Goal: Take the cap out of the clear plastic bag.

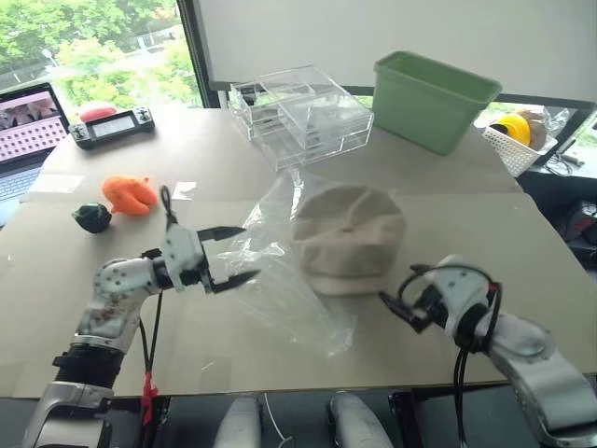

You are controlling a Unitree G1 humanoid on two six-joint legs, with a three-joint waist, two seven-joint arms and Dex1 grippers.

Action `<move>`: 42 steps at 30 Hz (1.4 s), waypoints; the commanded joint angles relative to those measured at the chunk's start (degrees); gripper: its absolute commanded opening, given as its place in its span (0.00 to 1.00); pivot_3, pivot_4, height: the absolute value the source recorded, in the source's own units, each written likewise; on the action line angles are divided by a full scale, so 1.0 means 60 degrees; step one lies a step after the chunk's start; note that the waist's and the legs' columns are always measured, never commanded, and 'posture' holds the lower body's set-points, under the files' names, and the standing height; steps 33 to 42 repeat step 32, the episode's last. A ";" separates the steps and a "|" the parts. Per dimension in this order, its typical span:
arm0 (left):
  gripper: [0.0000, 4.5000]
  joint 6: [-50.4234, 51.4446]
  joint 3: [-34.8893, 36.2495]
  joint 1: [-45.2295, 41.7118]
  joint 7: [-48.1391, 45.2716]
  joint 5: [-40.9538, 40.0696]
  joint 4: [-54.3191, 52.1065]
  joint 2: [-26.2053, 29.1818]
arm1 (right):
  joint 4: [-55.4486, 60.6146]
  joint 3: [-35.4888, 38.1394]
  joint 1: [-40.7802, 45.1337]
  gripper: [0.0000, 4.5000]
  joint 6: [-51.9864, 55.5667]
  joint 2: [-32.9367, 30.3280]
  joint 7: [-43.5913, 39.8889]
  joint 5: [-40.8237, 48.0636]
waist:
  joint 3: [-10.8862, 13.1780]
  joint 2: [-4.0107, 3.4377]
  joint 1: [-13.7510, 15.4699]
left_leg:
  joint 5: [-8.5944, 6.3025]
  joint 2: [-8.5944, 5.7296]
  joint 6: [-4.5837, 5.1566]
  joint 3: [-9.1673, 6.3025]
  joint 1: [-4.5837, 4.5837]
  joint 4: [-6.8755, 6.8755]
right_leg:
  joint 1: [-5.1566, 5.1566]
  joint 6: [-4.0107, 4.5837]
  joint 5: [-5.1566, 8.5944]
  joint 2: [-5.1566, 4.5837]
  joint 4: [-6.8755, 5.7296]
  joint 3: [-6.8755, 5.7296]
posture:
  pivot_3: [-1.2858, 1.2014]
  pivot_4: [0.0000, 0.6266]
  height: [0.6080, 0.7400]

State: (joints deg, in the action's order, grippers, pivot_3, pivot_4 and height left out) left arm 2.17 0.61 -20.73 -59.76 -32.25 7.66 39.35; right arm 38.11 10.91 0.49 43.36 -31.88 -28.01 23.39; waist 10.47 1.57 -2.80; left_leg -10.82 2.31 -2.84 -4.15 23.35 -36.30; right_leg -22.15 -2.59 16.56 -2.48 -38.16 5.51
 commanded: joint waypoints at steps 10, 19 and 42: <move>0.99 0.1709 0.2819 -0.0905 0.7892 0.1661 0.1225 -0.1814 | -0.1415 0.2682 0.1410 1.00 -0.0327 0.2082 0.2560 0.1225 | -0.0002 0.0006 0.0088 | 0.0000 -0.0023 -0.0001 -0.0012 0.0032 0.0006 | -0.0026 0.0029 -0.0018 -0.0021 0.0007 -0.0005 | 0.52 0.24 0.96; 0.99 0.0990 0.3238 -0.0943 1.0131 0.2858 0.2182 -0.2642 | -0.4002 0.1211 0.1004 1.00 -0.3742 0.1330 0.3061 -0.2069 | -0.0005 0.0009 0.0077 | 0.0002 -0.0032 -0.0005 -0.0010 0.0011 0.0023 | -0.0023 0.0028 -0.0021 -0.0021 0.0000 0.0000 | 0.52 0.24 0.96; 0.99 0.0349 0.3378 -0.0627 1.0020 0.3008 0.1997 -0.3074 | -0.5071 0.0372 0.1130 1.00 -0.5351 0.1398 0.2847 -0.2877 | -0.0006 0.0009 0.0051 | 0.0007 -0.0033 -0.0013 -0.0008 0.0002 0.0025 | -0.0016 0.0029 -0.0023 -0.0022 -0.0001 0.0005 | 0.52 0.24 0.96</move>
